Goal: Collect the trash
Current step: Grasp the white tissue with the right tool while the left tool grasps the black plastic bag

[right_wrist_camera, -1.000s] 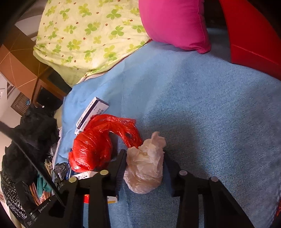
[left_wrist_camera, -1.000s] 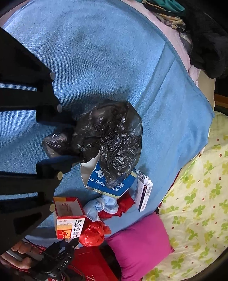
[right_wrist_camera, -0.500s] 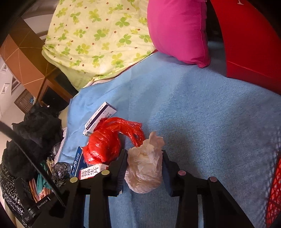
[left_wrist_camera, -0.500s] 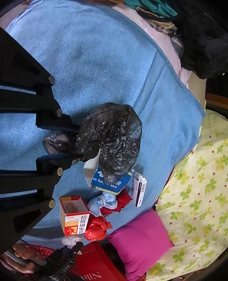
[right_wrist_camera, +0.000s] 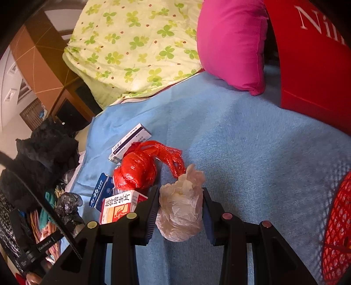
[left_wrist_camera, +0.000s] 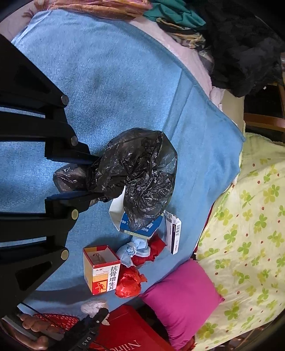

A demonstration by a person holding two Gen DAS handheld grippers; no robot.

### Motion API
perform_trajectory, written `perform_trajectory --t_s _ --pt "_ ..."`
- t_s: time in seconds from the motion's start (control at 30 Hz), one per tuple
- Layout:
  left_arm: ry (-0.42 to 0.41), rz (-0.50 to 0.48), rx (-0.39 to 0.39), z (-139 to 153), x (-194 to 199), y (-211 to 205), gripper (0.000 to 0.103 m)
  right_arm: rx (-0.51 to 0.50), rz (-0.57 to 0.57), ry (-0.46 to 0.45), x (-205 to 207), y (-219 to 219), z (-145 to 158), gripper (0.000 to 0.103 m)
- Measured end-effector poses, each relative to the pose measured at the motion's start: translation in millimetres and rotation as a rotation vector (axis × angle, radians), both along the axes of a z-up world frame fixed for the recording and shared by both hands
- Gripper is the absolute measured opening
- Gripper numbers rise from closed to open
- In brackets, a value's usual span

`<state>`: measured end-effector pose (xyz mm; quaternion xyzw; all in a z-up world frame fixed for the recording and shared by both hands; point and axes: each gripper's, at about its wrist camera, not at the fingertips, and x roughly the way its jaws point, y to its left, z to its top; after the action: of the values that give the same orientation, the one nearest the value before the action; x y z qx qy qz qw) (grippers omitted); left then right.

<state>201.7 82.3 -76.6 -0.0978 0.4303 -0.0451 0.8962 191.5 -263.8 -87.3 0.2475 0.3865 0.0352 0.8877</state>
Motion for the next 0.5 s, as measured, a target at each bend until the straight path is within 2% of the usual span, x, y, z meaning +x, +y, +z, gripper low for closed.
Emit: perform_trajectory --t_s 0.33,0.5 --pt "-0.078 -0.035 0.123 13 -16 -23 0.023 0.002 0.019 -0.031 -10 4 8 0.039" --pt "-0.101 -0.052 0.142 18 -21 -31 0.023 -0.001 0.034 -0.045 -13 9 12 0.039"
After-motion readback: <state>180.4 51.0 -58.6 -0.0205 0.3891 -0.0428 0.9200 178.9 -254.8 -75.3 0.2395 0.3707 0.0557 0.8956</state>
